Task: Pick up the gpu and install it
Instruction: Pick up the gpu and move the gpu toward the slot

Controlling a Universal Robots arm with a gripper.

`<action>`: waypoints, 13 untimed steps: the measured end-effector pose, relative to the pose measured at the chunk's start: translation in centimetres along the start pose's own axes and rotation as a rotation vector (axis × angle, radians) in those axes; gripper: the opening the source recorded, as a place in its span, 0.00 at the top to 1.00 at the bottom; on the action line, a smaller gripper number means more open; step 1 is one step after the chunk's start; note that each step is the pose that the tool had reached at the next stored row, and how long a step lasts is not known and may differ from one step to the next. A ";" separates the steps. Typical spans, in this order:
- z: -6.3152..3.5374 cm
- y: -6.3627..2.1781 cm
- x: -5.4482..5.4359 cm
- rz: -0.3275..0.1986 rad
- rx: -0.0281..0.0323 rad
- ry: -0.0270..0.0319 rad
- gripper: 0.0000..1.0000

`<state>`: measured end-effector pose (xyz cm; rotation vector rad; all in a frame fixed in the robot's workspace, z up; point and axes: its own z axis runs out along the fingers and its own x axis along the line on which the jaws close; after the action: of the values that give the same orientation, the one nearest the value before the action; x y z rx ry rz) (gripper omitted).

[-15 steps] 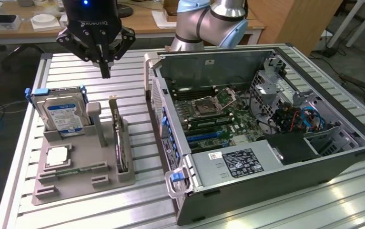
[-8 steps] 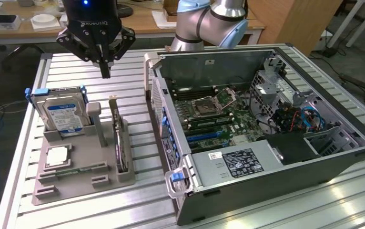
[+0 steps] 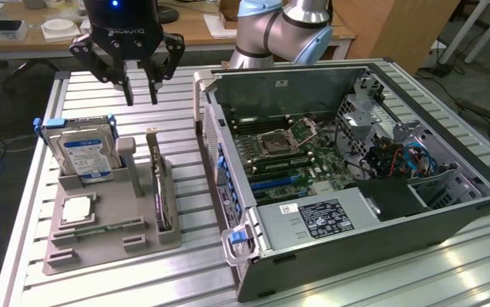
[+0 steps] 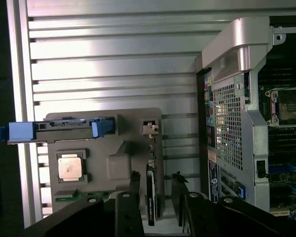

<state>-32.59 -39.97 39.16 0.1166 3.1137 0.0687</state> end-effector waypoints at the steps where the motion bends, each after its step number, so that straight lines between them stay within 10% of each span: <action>1: 0.00 0.00 0.0 0.000 0.0000 0.0000 0.59; 13: 0.00 -0.05 0.0 0.000 0.0001 -0.0001 0.53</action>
<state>-32.59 -40.03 39.15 0.1167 3.1136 0.0686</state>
